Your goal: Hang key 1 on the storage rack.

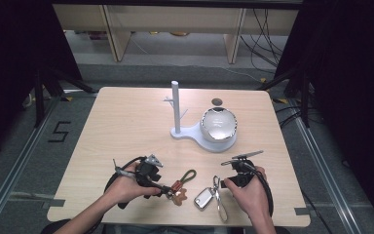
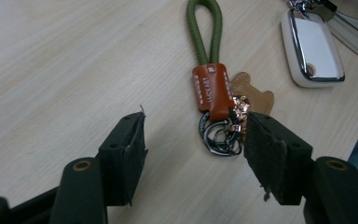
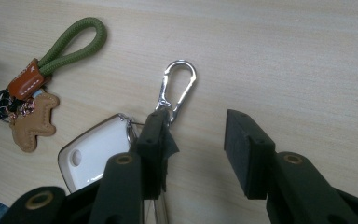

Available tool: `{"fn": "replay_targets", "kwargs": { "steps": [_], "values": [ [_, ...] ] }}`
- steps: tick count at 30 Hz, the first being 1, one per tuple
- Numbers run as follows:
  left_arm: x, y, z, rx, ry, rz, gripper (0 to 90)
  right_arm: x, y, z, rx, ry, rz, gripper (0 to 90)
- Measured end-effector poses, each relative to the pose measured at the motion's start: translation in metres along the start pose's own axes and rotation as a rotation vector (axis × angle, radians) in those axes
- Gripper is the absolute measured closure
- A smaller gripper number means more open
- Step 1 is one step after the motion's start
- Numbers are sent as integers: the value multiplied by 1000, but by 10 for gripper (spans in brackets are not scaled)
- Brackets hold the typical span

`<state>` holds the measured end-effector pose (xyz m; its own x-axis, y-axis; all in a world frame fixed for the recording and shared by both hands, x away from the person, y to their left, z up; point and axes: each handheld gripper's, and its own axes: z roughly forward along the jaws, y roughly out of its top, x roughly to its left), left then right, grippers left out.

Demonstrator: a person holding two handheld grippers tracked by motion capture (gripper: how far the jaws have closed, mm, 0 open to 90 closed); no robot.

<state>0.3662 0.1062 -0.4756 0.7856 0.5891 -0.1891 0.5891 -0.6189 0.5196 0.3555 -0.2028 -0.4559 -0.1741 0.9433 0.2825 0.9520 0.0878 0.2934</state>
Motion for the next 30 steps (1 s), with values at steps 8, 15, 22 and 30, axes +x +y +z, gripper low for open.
{"fn": "replay_targets", "kwargs": {
  "steps": [8, 15, 22, 30],
  "values": [
    [-3, 15, 10, 23, -8, -22, 385, -1, 0, 0, 1, 1, -9, 600],
    [-8, 29, 20, 62, -2, -54, 397, 1, 3, -1, -2, 4, -11, 600],
    [-12, 37, 27, 89, -11, -74, 411, -2, 4, -1, -23, -12, -44, 598],
    [-12, 45, 36, 164, 18, -28, 453, -2, 3, -2, -32, -21, -31, 598]
  ]
}}
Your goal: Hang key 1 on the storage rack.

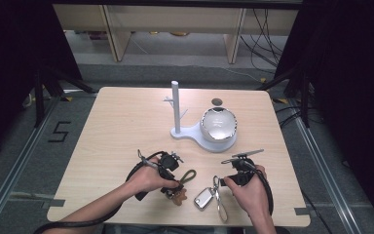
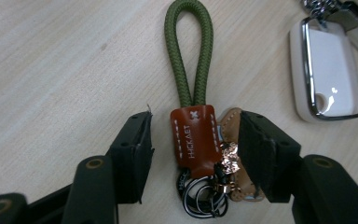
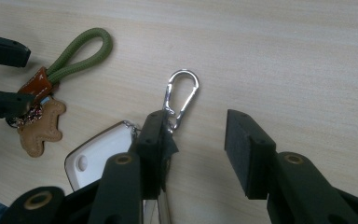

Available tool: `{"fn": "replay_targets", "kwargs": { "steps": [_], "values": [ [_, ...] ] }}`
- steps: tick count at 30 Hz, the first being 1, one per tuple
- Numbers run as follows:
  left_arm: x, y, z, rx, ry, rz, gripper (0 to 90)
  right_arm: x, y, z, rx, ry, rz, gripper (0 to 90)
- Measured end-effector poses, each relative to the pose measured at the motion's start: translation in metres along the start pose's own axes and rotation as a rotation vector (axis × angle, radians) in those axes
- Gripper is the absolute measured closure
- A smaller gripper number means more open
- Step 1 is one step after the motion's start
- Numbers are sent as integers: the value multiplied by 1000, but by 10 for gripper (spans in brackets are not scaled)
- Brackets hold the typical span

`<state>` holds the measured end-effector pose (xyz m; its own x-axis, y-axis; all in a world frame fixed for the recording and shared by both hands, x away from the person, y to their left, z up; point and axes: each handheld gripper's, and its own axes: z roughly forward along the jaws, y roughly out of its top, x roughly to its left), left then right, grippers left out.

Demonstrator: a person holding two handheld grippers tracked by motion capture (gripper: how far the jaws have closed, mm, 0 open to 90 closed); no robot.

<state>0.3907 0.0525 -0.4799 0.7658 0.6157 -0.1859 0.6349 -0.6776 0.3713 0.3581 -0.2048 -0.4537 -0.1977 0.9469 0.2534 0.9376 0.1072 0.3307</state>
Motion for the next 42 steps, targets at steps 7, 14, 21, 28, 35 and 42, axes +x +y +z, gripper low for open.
{"fn": "replay_targets", "kwargs": {
  "steps": [7, 14, 21, 28, 35, 42],
  "values": [
    [3, 1, 3, 21, 6, -4, 497, 2, -1, 1, 20, 28, 19, 598],
    [3, -3, 1, 42, 59, 65, 563, 2, -1, 2, 18, 26, 12, 596],
    [0, -4, 0, 70, 110, 161, 626, 1, -2, 2, 24, 29, 10, 595],
    [-1, -1, 1, 98, 119, 193, 639, -2, -1, 4, 16, 26, -16, 592],
    [-4, 0, 2, 102, 122, 223, 648, 0, -1, 3, 33, 40, 8, 591],
    [-5, -1, 1, 103, 125, 289, 672, 1, -1, 3, 34, 41, 30, 591]
  ]
}}
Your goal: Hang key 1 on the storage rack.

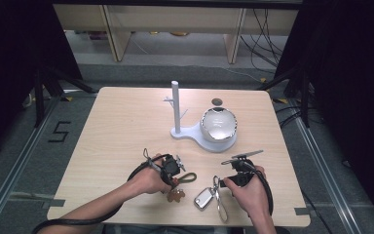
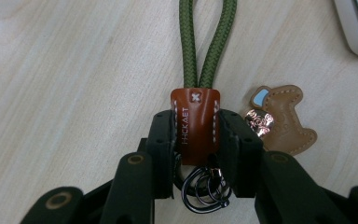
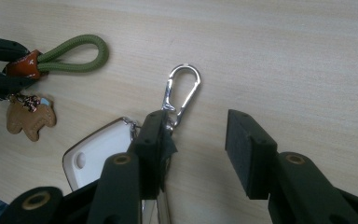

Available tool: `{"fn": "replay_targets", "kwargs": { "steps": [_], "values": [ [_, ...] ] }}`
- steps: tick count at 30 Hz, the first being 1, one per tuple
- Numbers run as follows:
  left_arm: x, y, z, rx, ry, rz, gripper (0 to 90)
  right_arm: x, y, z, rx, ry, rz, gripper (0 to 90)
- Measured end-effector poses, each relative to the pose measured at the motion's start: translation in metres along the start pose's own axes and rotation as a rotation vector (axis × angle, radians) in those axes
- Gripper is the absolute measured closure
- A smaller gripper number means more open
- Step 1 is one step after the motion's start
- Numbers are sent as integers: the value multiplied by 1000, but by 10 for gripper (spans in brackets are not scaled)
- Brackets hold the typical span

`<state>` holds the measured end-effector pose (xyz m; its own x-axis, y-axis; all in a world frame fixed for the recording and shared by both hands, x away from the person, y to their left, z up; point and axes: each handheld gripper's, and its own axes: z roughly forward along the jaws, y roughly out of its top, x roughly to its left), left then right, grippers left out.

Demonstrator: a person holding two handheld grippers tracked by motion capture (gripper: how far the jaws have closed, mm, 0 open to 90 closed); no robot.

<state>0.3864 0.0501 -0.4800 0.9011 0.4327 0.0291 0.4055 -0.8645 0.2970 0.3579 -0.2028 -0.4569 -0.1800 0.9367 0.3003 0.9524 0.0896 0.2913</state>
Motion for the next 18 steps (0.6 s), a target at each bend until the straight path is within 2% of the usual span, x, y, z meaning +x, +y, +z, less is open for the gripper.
{"fn": "replay_targets", "kwargs": {
  "steps": [4, 7, 8, 9, 10, 11, 12, 13, 17, 18],
  "values": [
    [4, -3, 1, -27, -30, -45, 677, 0, 0, 0, -3, 3, -6, 589],
    [7, -3, 0, -22, -42, -51, 679, -1, 0, -1, -9, 0, -18, 589],
    [8, -4, 0, -27, -52, -59, 680, -3, 0, 0, -37, -9, -36, 588],
    [9, -4, 0, -30, -56, -62, 680, -3, 0, -1, -30, -10, -35, 588],
    [9, -4, 0, -32, -56, -62, 680, -4, 1, -2, -33, -5, -44, 588],
    [9, -5, 0, -32, -54, -58, 681, -2, 0, -3, -32, -14, -22, 588],
    [9, -5, 0, -32, -54, -58, 681, -2, 0, -3, -32, -14, -22, 588],
    [7, -6, 0, -43, -46, -63, 682, -1, 0, -4, -27, 3, -5, 588],
    [8, -6, -2, -56, -38, -56, 682, -6, 0, -2, -51, -6, -54, 589],
    [8, -7, -3, -79, -35, -62, 682, -5, 0, -3, -50, -13, -35, 589]
  ]
}}
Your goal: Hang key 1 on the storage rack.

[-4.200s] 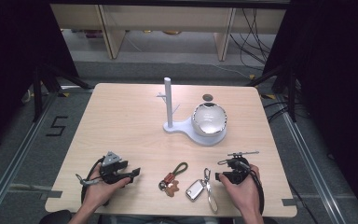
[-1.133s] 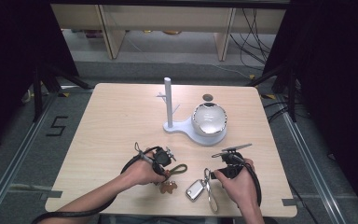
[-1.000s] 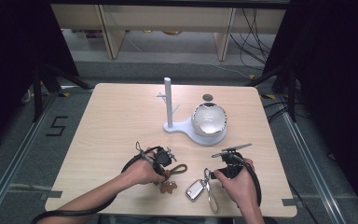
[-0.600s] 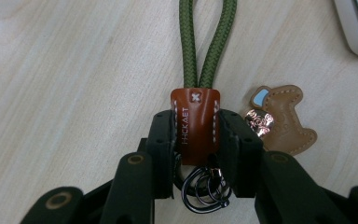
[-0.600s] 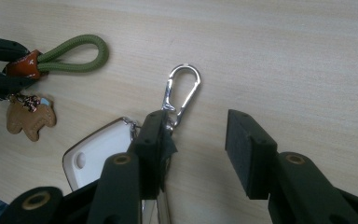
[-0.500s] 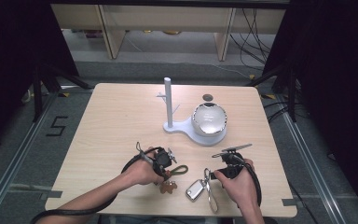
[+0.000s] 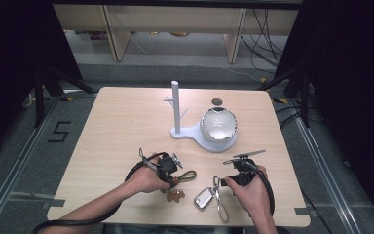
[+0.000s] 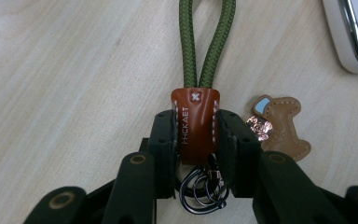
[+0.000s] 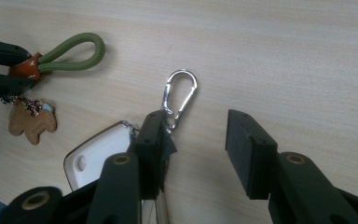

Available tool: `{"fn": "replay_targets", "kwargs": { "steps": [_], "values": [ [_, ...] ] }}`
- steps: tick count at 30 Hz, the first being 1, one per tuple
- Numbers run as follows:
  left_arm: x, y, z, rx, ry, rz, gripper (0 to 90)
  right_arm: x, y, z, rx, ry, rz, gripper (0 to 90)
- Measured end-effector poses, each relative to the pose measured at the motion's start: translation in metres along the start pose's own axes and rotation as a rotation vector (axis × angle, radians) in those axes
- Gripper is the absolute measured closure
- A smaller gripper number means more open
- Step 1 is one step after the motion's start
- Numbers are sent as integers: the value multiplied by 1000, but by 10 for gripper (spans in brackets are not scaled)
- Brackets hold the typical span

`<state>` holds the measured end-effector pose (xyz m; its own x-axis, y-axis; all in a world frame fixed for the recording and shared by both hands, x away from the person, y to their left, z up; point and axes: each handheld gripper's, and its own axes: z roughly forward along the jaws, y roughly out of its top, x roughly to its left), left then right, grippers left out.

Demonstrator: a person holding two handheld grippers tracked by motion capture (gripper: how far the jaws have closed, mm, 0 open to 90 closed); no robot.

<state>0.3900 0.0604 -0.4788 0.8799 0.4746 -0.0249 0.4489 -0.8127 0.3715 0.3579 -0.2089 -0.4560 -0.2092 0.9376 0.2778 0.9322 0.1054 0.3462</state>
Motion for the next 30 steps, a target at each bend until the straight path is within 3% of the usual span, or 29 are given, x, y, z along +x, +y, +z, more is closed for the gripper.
{"fn": "replay_targets", "kwargs": {
  "steps": [2, 3, 9, 10, 11, 22, 24, 25, 26, 27, 30],
  "values": [
    [0, -1, -2, -9, 0, -9, 682, 0, 0, 0, 1, 3, 7, 589],
    [-1, -3, -4, -37, 5, -19, 682, 1, -1, -2, 8, 13, 23, 589],
    [0, -10, -11, -91, 8, -24, 682, 1, -1, -2, 4, 11, 22, 589],
    [0, -11, -12, -106, 7, -34, 682, 1, -1, -2, 4, 11, 21, 589],
    [-2, -13, -11, -149, -2, -81, 682, 1, -1, -2, 4, 11, 24, 589],
    [10, -26, -28, -212, 11, -94, 681, 1, -1, -2, 0, 8, 27, 588],
    [13, -29, -31, -220, 19, -96, 681, 0, -2, -2, 3, 6, 8, 588],
    [14, -32, -33, -251, 21, -126, 681, 0, -2, -2, 2, 9, 10, 587],
    [16, -33, -35, -240, 24, -107, 681, 0, -2, -3, -2, 6, 7, 587],
    [15, -35, -35, -265, 24, -135, 681, 0, -2, -3, -3, 5, 7, 587],
    [17, -38, -38, -282, 31, -147, 681, -1, -2, -3, -5, 10, 4, 586]
  ]
}}
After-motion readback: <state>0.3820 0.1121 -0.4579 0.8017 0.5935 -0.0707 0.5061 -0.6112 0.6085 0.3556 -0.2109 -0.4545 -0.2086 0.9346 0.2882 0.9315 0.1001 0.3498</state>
